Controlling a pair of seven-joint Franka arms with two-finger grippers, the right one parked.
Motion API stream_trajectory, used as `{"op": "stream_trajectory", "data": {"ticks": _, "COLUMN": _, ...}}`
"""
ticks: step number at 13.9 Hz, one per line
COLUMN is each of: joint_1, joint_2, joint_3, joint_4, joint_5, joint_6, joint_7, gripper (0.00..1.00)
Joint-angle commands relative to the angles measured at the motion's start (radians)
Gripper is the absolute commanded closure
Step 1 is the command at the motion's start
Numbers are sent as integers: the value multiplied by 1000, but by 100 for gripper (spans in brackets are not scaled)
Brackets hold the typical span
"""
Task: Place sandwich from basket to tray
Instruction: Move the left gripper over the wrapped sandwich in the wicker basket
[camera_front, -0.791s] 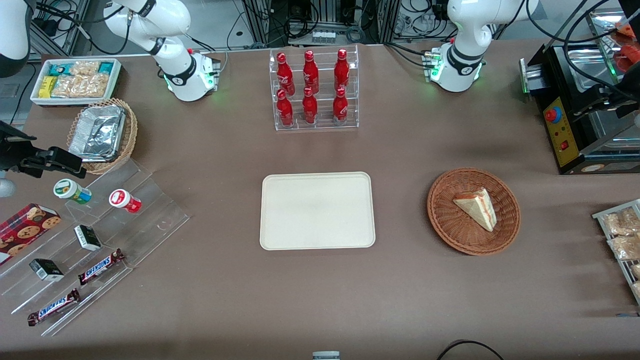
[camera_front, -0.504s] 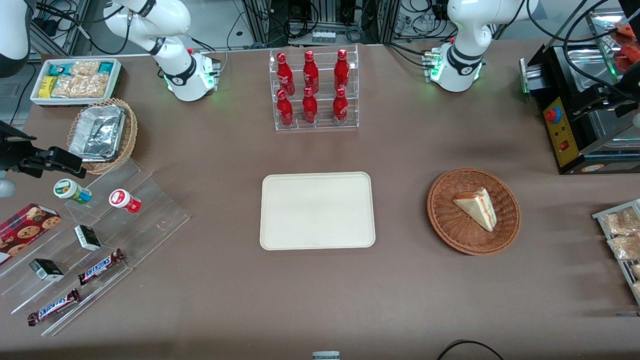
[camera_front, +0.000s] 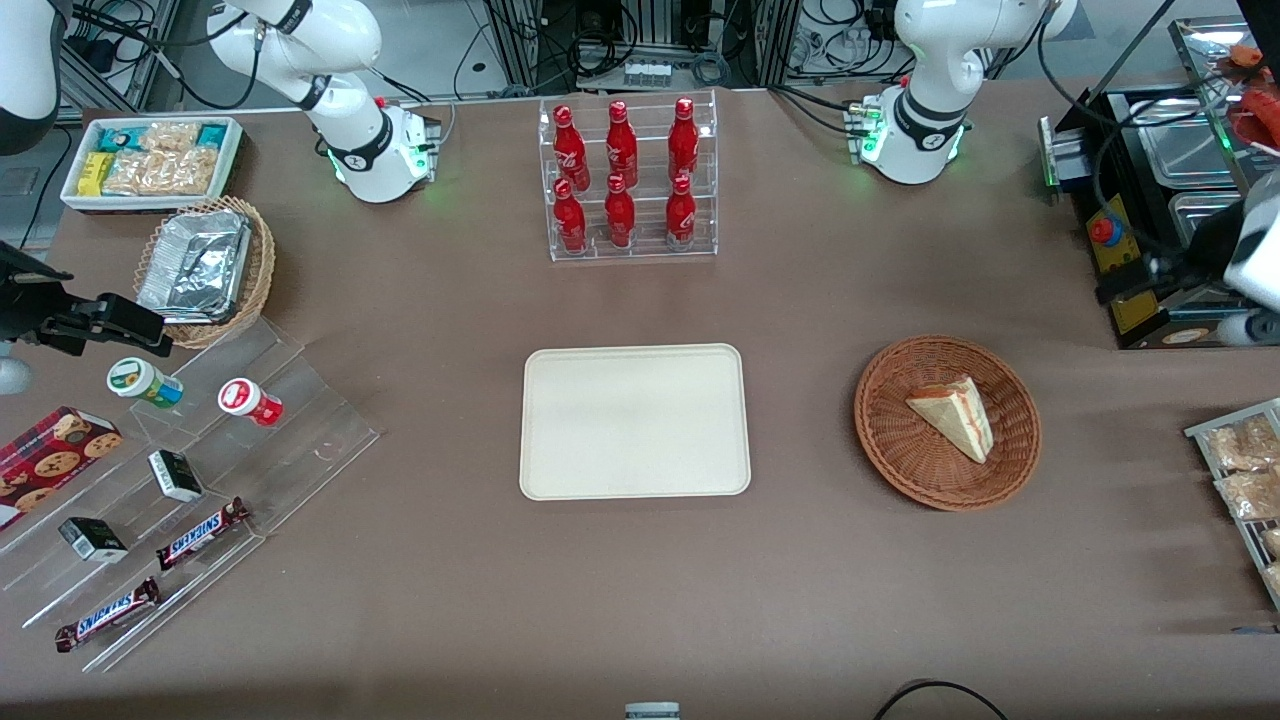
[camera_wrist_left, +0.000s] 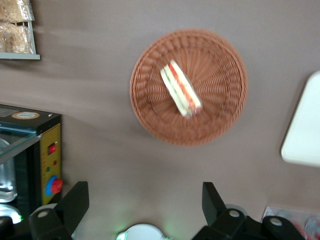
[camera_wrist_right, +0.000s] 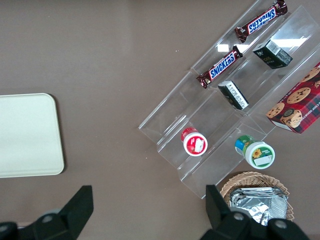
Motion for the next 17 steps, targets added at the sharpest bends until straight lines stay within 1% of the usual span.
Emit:
{"op": "stream_trajectory", "data": {"ticks": 1, "joint_1": -4, "joint_2": -19, "joint_3": 0, "joint_4": -100, "joint_5": -11, "joint_6": 101, "joint_7": -141, "gripper": 0}}
{"op": "stream_trajectory", "data": {"ticks": 4, "joint_1": -21, "joint_2": -10, "joint_3": -2, "joint_4": -186, "joint_5": -12, "joint_6": 228, "joint_7": -290, "gripper": 0}}
{"op": "stream_trajectory", "data": {"ticks": 7, "joint_1": -51, "joint_2": 37, "joint_3": -2, "joint_4": -245, "joint_5": -12, "joint_6": 377, "joint_7": -424, "gripper": 0}}
{"op": "stream_trajectory", "data": {"ticks": 10, "joint_1": -87, "joint_2": 112, "joint_3": -2, "joint_4": -245, "joint_5": -8, "joint_6": 446, "joint_7": -499, "gripper": 0}}
{"op": "stream_trajectory", "data": {"ticks": 13, "joint_1": -88, "joint_2": 145, "joint_3": 0, "joint_4": -262, "joint_5": -5, "joint_6": 476, "joint_7": -528, "gripper": 0}}
{"op": "stream_trajectory", "data": {"ticks": 17, "joint_1": -91, "joint_2": 139, "joint_3": 0, "joint_4": -406, "joint_5": 0, "joint_6": 644, "joint_7": -574, "gripper": 0}}
